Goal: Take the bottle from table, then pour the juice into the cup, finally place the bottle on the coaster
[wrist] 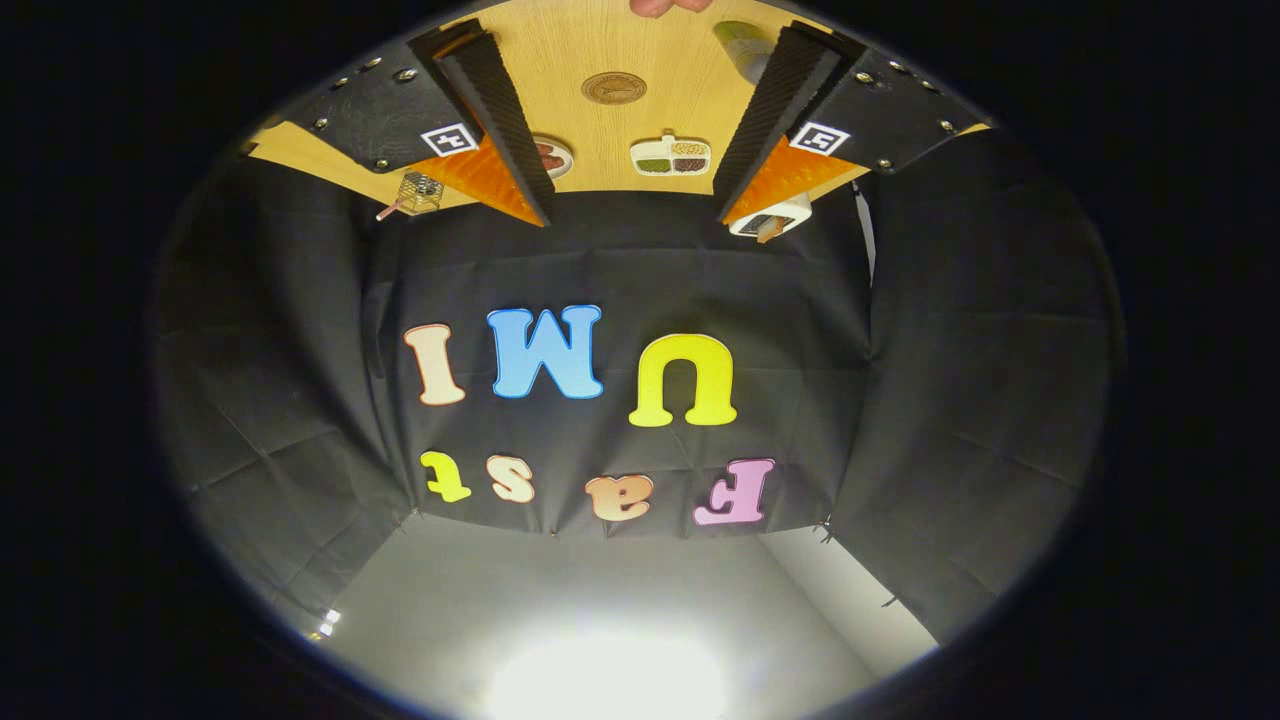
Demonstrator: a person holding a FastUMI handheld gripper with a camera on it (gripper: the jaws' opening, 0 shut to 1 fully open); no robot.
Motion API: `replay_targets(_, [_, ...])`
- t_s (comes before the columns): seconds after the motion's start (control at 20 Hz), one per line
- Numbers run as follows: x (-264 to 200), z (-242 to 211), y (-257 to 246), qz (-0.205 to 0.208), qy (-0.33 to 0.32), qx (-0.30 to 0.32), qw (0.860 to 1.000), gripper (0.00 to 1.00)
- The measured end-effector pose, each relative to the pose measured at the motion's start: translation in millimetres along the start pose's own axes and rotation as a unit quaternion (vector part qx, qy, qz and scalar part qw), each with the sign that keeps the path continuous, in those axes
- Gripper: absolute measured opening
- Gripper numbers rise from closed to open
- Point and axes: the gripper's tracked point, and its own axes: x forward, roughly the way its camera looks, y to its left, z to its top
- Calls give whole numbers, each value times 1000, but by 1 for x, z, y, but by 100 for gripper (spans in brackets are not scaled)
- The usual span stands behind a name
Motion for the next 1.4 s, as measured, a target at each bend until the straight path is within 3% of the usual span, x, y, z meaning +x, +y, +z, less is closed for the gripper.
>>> replay_targets(0.25, [2,-5,14,0,-8,-6,1000,97])
replay_targets(0.8, [7,-55,78,49,19,11,999,97])
replay_targets(1.4, [5,-148,123,64,105,13,992,98])
